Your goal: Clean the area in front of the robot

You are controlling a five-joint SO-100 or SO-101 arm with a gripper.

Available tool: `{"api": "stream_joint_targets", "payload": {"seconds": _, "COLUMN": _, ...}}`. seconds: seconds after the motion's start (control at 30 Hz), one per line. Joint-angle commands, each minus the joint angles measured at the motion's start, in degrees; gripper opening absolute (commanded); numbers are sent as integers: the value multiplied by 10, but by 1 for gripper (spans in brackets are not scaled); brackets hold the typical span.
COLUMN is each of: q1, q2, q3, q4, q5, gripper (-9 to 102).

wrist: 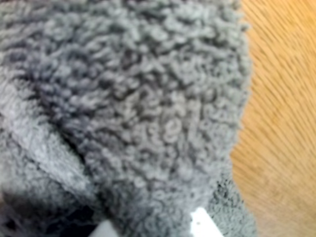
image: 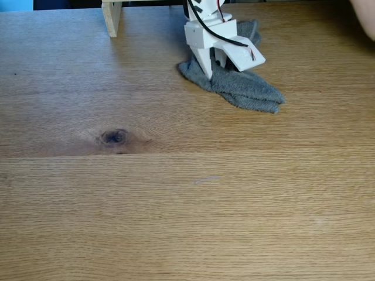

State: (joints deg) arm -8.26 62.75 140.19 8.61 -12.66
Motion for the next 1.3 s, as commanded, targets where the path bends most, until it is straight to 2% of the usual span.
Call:
{"api": "stream_joint_targets", "payload": {"seconds": 0.0, "q1": 150, "q2": -14, "q3": -145, "q4": 94, "q5": 7, "gripper": 0}}
{"api": "stream_joint_targets", "payload": {"seconds": 0.13, "q1": 221, "q2": 32, "q3": -149, "q4": 217, "q5": 21, "gripper": 0}}
{"api": "stream_joint_targets", "payload": {"seconds": 0.3, "q1": 246, "q2": 140, "q3": -150, "q4": 374, "q5": 53, "gripper": 0}}
{"api": "stream_joint_targets", "payload": {"seconds": 0.47, "q1": 218, "q2": 273, "q3": -149, "q4": 562, "q5": 66, "gripper": 0}}
{"api": "stream_joint_targets", "payload": {"seconds": 0.53, "q1": 178, "q2": 308, "q3": -137, "q4": 588, "q5": 85, "gripper": 0}}
{"api": "stream_joint_targets", "payload": {"seconds": 0.77, "q1": -3, "q2": 359, "q3": -45, "q4": 483, "q5": 129, "gripper": 0}}
{"api": "stream_joint_targets", "payload": {"seconds": 0.93, "q1": -76, "q2": 392, "q3": -15, "q4": 413, "q5": 156, "gripper": 0}}
{"api": "stream_joint_targets", "payload": {"seconds": 1.0, "q1": -70, "q2": 388, "q3": -16, "q4": 364, "q5": 168, "gripper": 0}}
{"api": "stream_joint_targets", "payload": {"seconds": 1.13, "q1": 1, "q2": 374, "q3": -60, "q4": 260, "q5": 148, "gripper": 0}}
{"api": "stream_joint_targets", "payload": {"seconds": 1.27, "q1": 46, "q2": 347, "q3": -165, "q4": 221, "q5": 84, "gripper": 0}}
